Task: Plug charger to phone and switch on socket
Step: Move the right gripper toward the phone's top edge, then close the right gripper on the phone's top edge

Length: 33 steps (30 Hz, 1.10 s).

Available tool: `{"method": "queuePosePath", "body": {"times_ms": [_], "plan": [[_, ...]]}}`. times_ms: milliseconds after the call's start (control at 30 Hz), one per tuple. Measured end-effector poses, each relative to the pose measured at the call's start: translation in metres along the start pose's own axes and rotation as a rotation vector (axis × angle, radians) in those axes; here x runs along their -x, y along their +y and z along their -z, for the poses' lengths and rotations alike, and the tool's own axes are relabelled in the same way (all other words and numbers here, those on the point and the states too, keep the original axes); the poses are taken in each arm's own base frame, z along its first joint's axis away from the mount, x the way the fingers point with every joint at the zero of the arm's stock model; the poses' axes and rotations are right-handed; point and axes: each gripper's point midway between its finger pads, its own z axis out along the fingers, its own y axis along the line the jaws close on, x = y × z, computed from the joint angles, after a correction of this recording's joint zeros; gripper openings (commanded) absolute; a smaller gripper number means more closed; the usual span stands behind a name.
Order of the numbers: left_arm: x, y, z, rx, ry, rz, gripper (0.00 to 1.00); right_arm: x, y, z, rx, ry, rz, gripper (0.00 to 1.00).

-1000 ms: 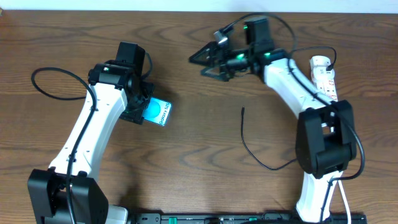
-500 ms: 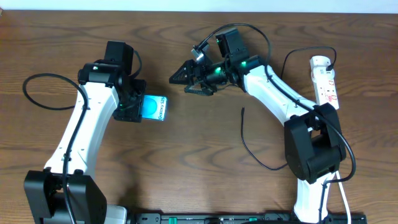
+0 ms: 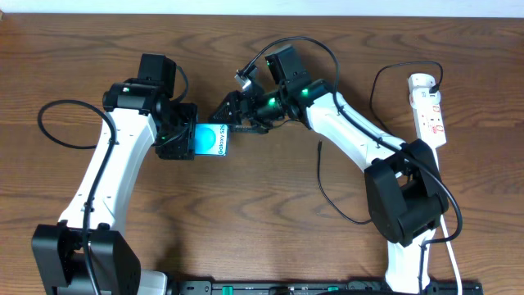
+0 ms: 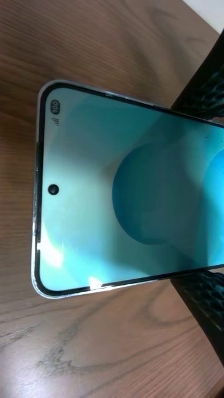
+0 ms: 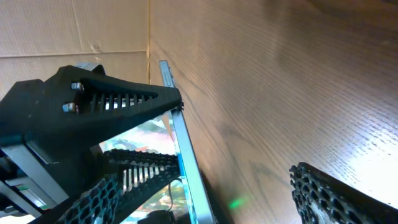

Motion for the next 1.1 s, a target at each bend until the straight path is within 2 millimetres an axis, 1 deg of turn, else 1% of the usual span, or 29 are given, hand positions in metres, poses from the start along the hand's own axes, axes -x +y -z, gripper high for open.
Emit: {"method": "queuePosePath", "body": {"times_ms": [100, 200, 400, 533, 700, 833, 1000, 1033, 1100], "plan": [[-0.001, 0.0, 0.0, -0.001, 0.013, 0.008, 0.07, 0.0, 0.0, -0.001, 0.0, 0.001, 0.001, 0.85], [0.003, -0.001, 0.001, -0.003, 0.013, 0.021, 0.07, 0.0, 0.0, -0.001, 0.0, 0.001, 0.002, 0.84], [0.01, -0.002, 0.003, -0.009, 0.027, 0.065, 0.07, -0.001, 0.0, -0.001, -0.001, 0.001, 0.004, 0.84], [0.01, 0.001, 0.003, 0.004, 0.033, 0.097, 0.07, -0.001, 0.002, -0.003, 0.001, 0.003, 0.015, 0.84], [0.004, 0.004, -0.007, 0.049, 0.078, 0.13, 0.07, -0.004, 0.013, -0.014, 0.02, 0.008, 0.072, 0.84], [0.001, 0.006, -0.018, 0.088, 0.103, 0.145, 0.07, -0.008, 0.016, -0.018, 0.023, 0.018, 0.083, 0.83], [0.0, 0.007, -0.022, 0.103, 0.117, 0.149, 0.07, -0.008, 0.016, -0.018, 0.023, 0.018, 0.085, 0.73], [0.0, 0.007, -0.022, 0.103, 0.119, 0.149, 0.07, -0.008, 0.016, -0.018, 0.023, 0.018, 0.085, 0.73], [-0.001, 0.007, -0.022, 0.102, 0.122, 0.149, 0.07, -0.008, 0.016, -0.018, 0.023, 0.018, 0.088, 0.66]]}}
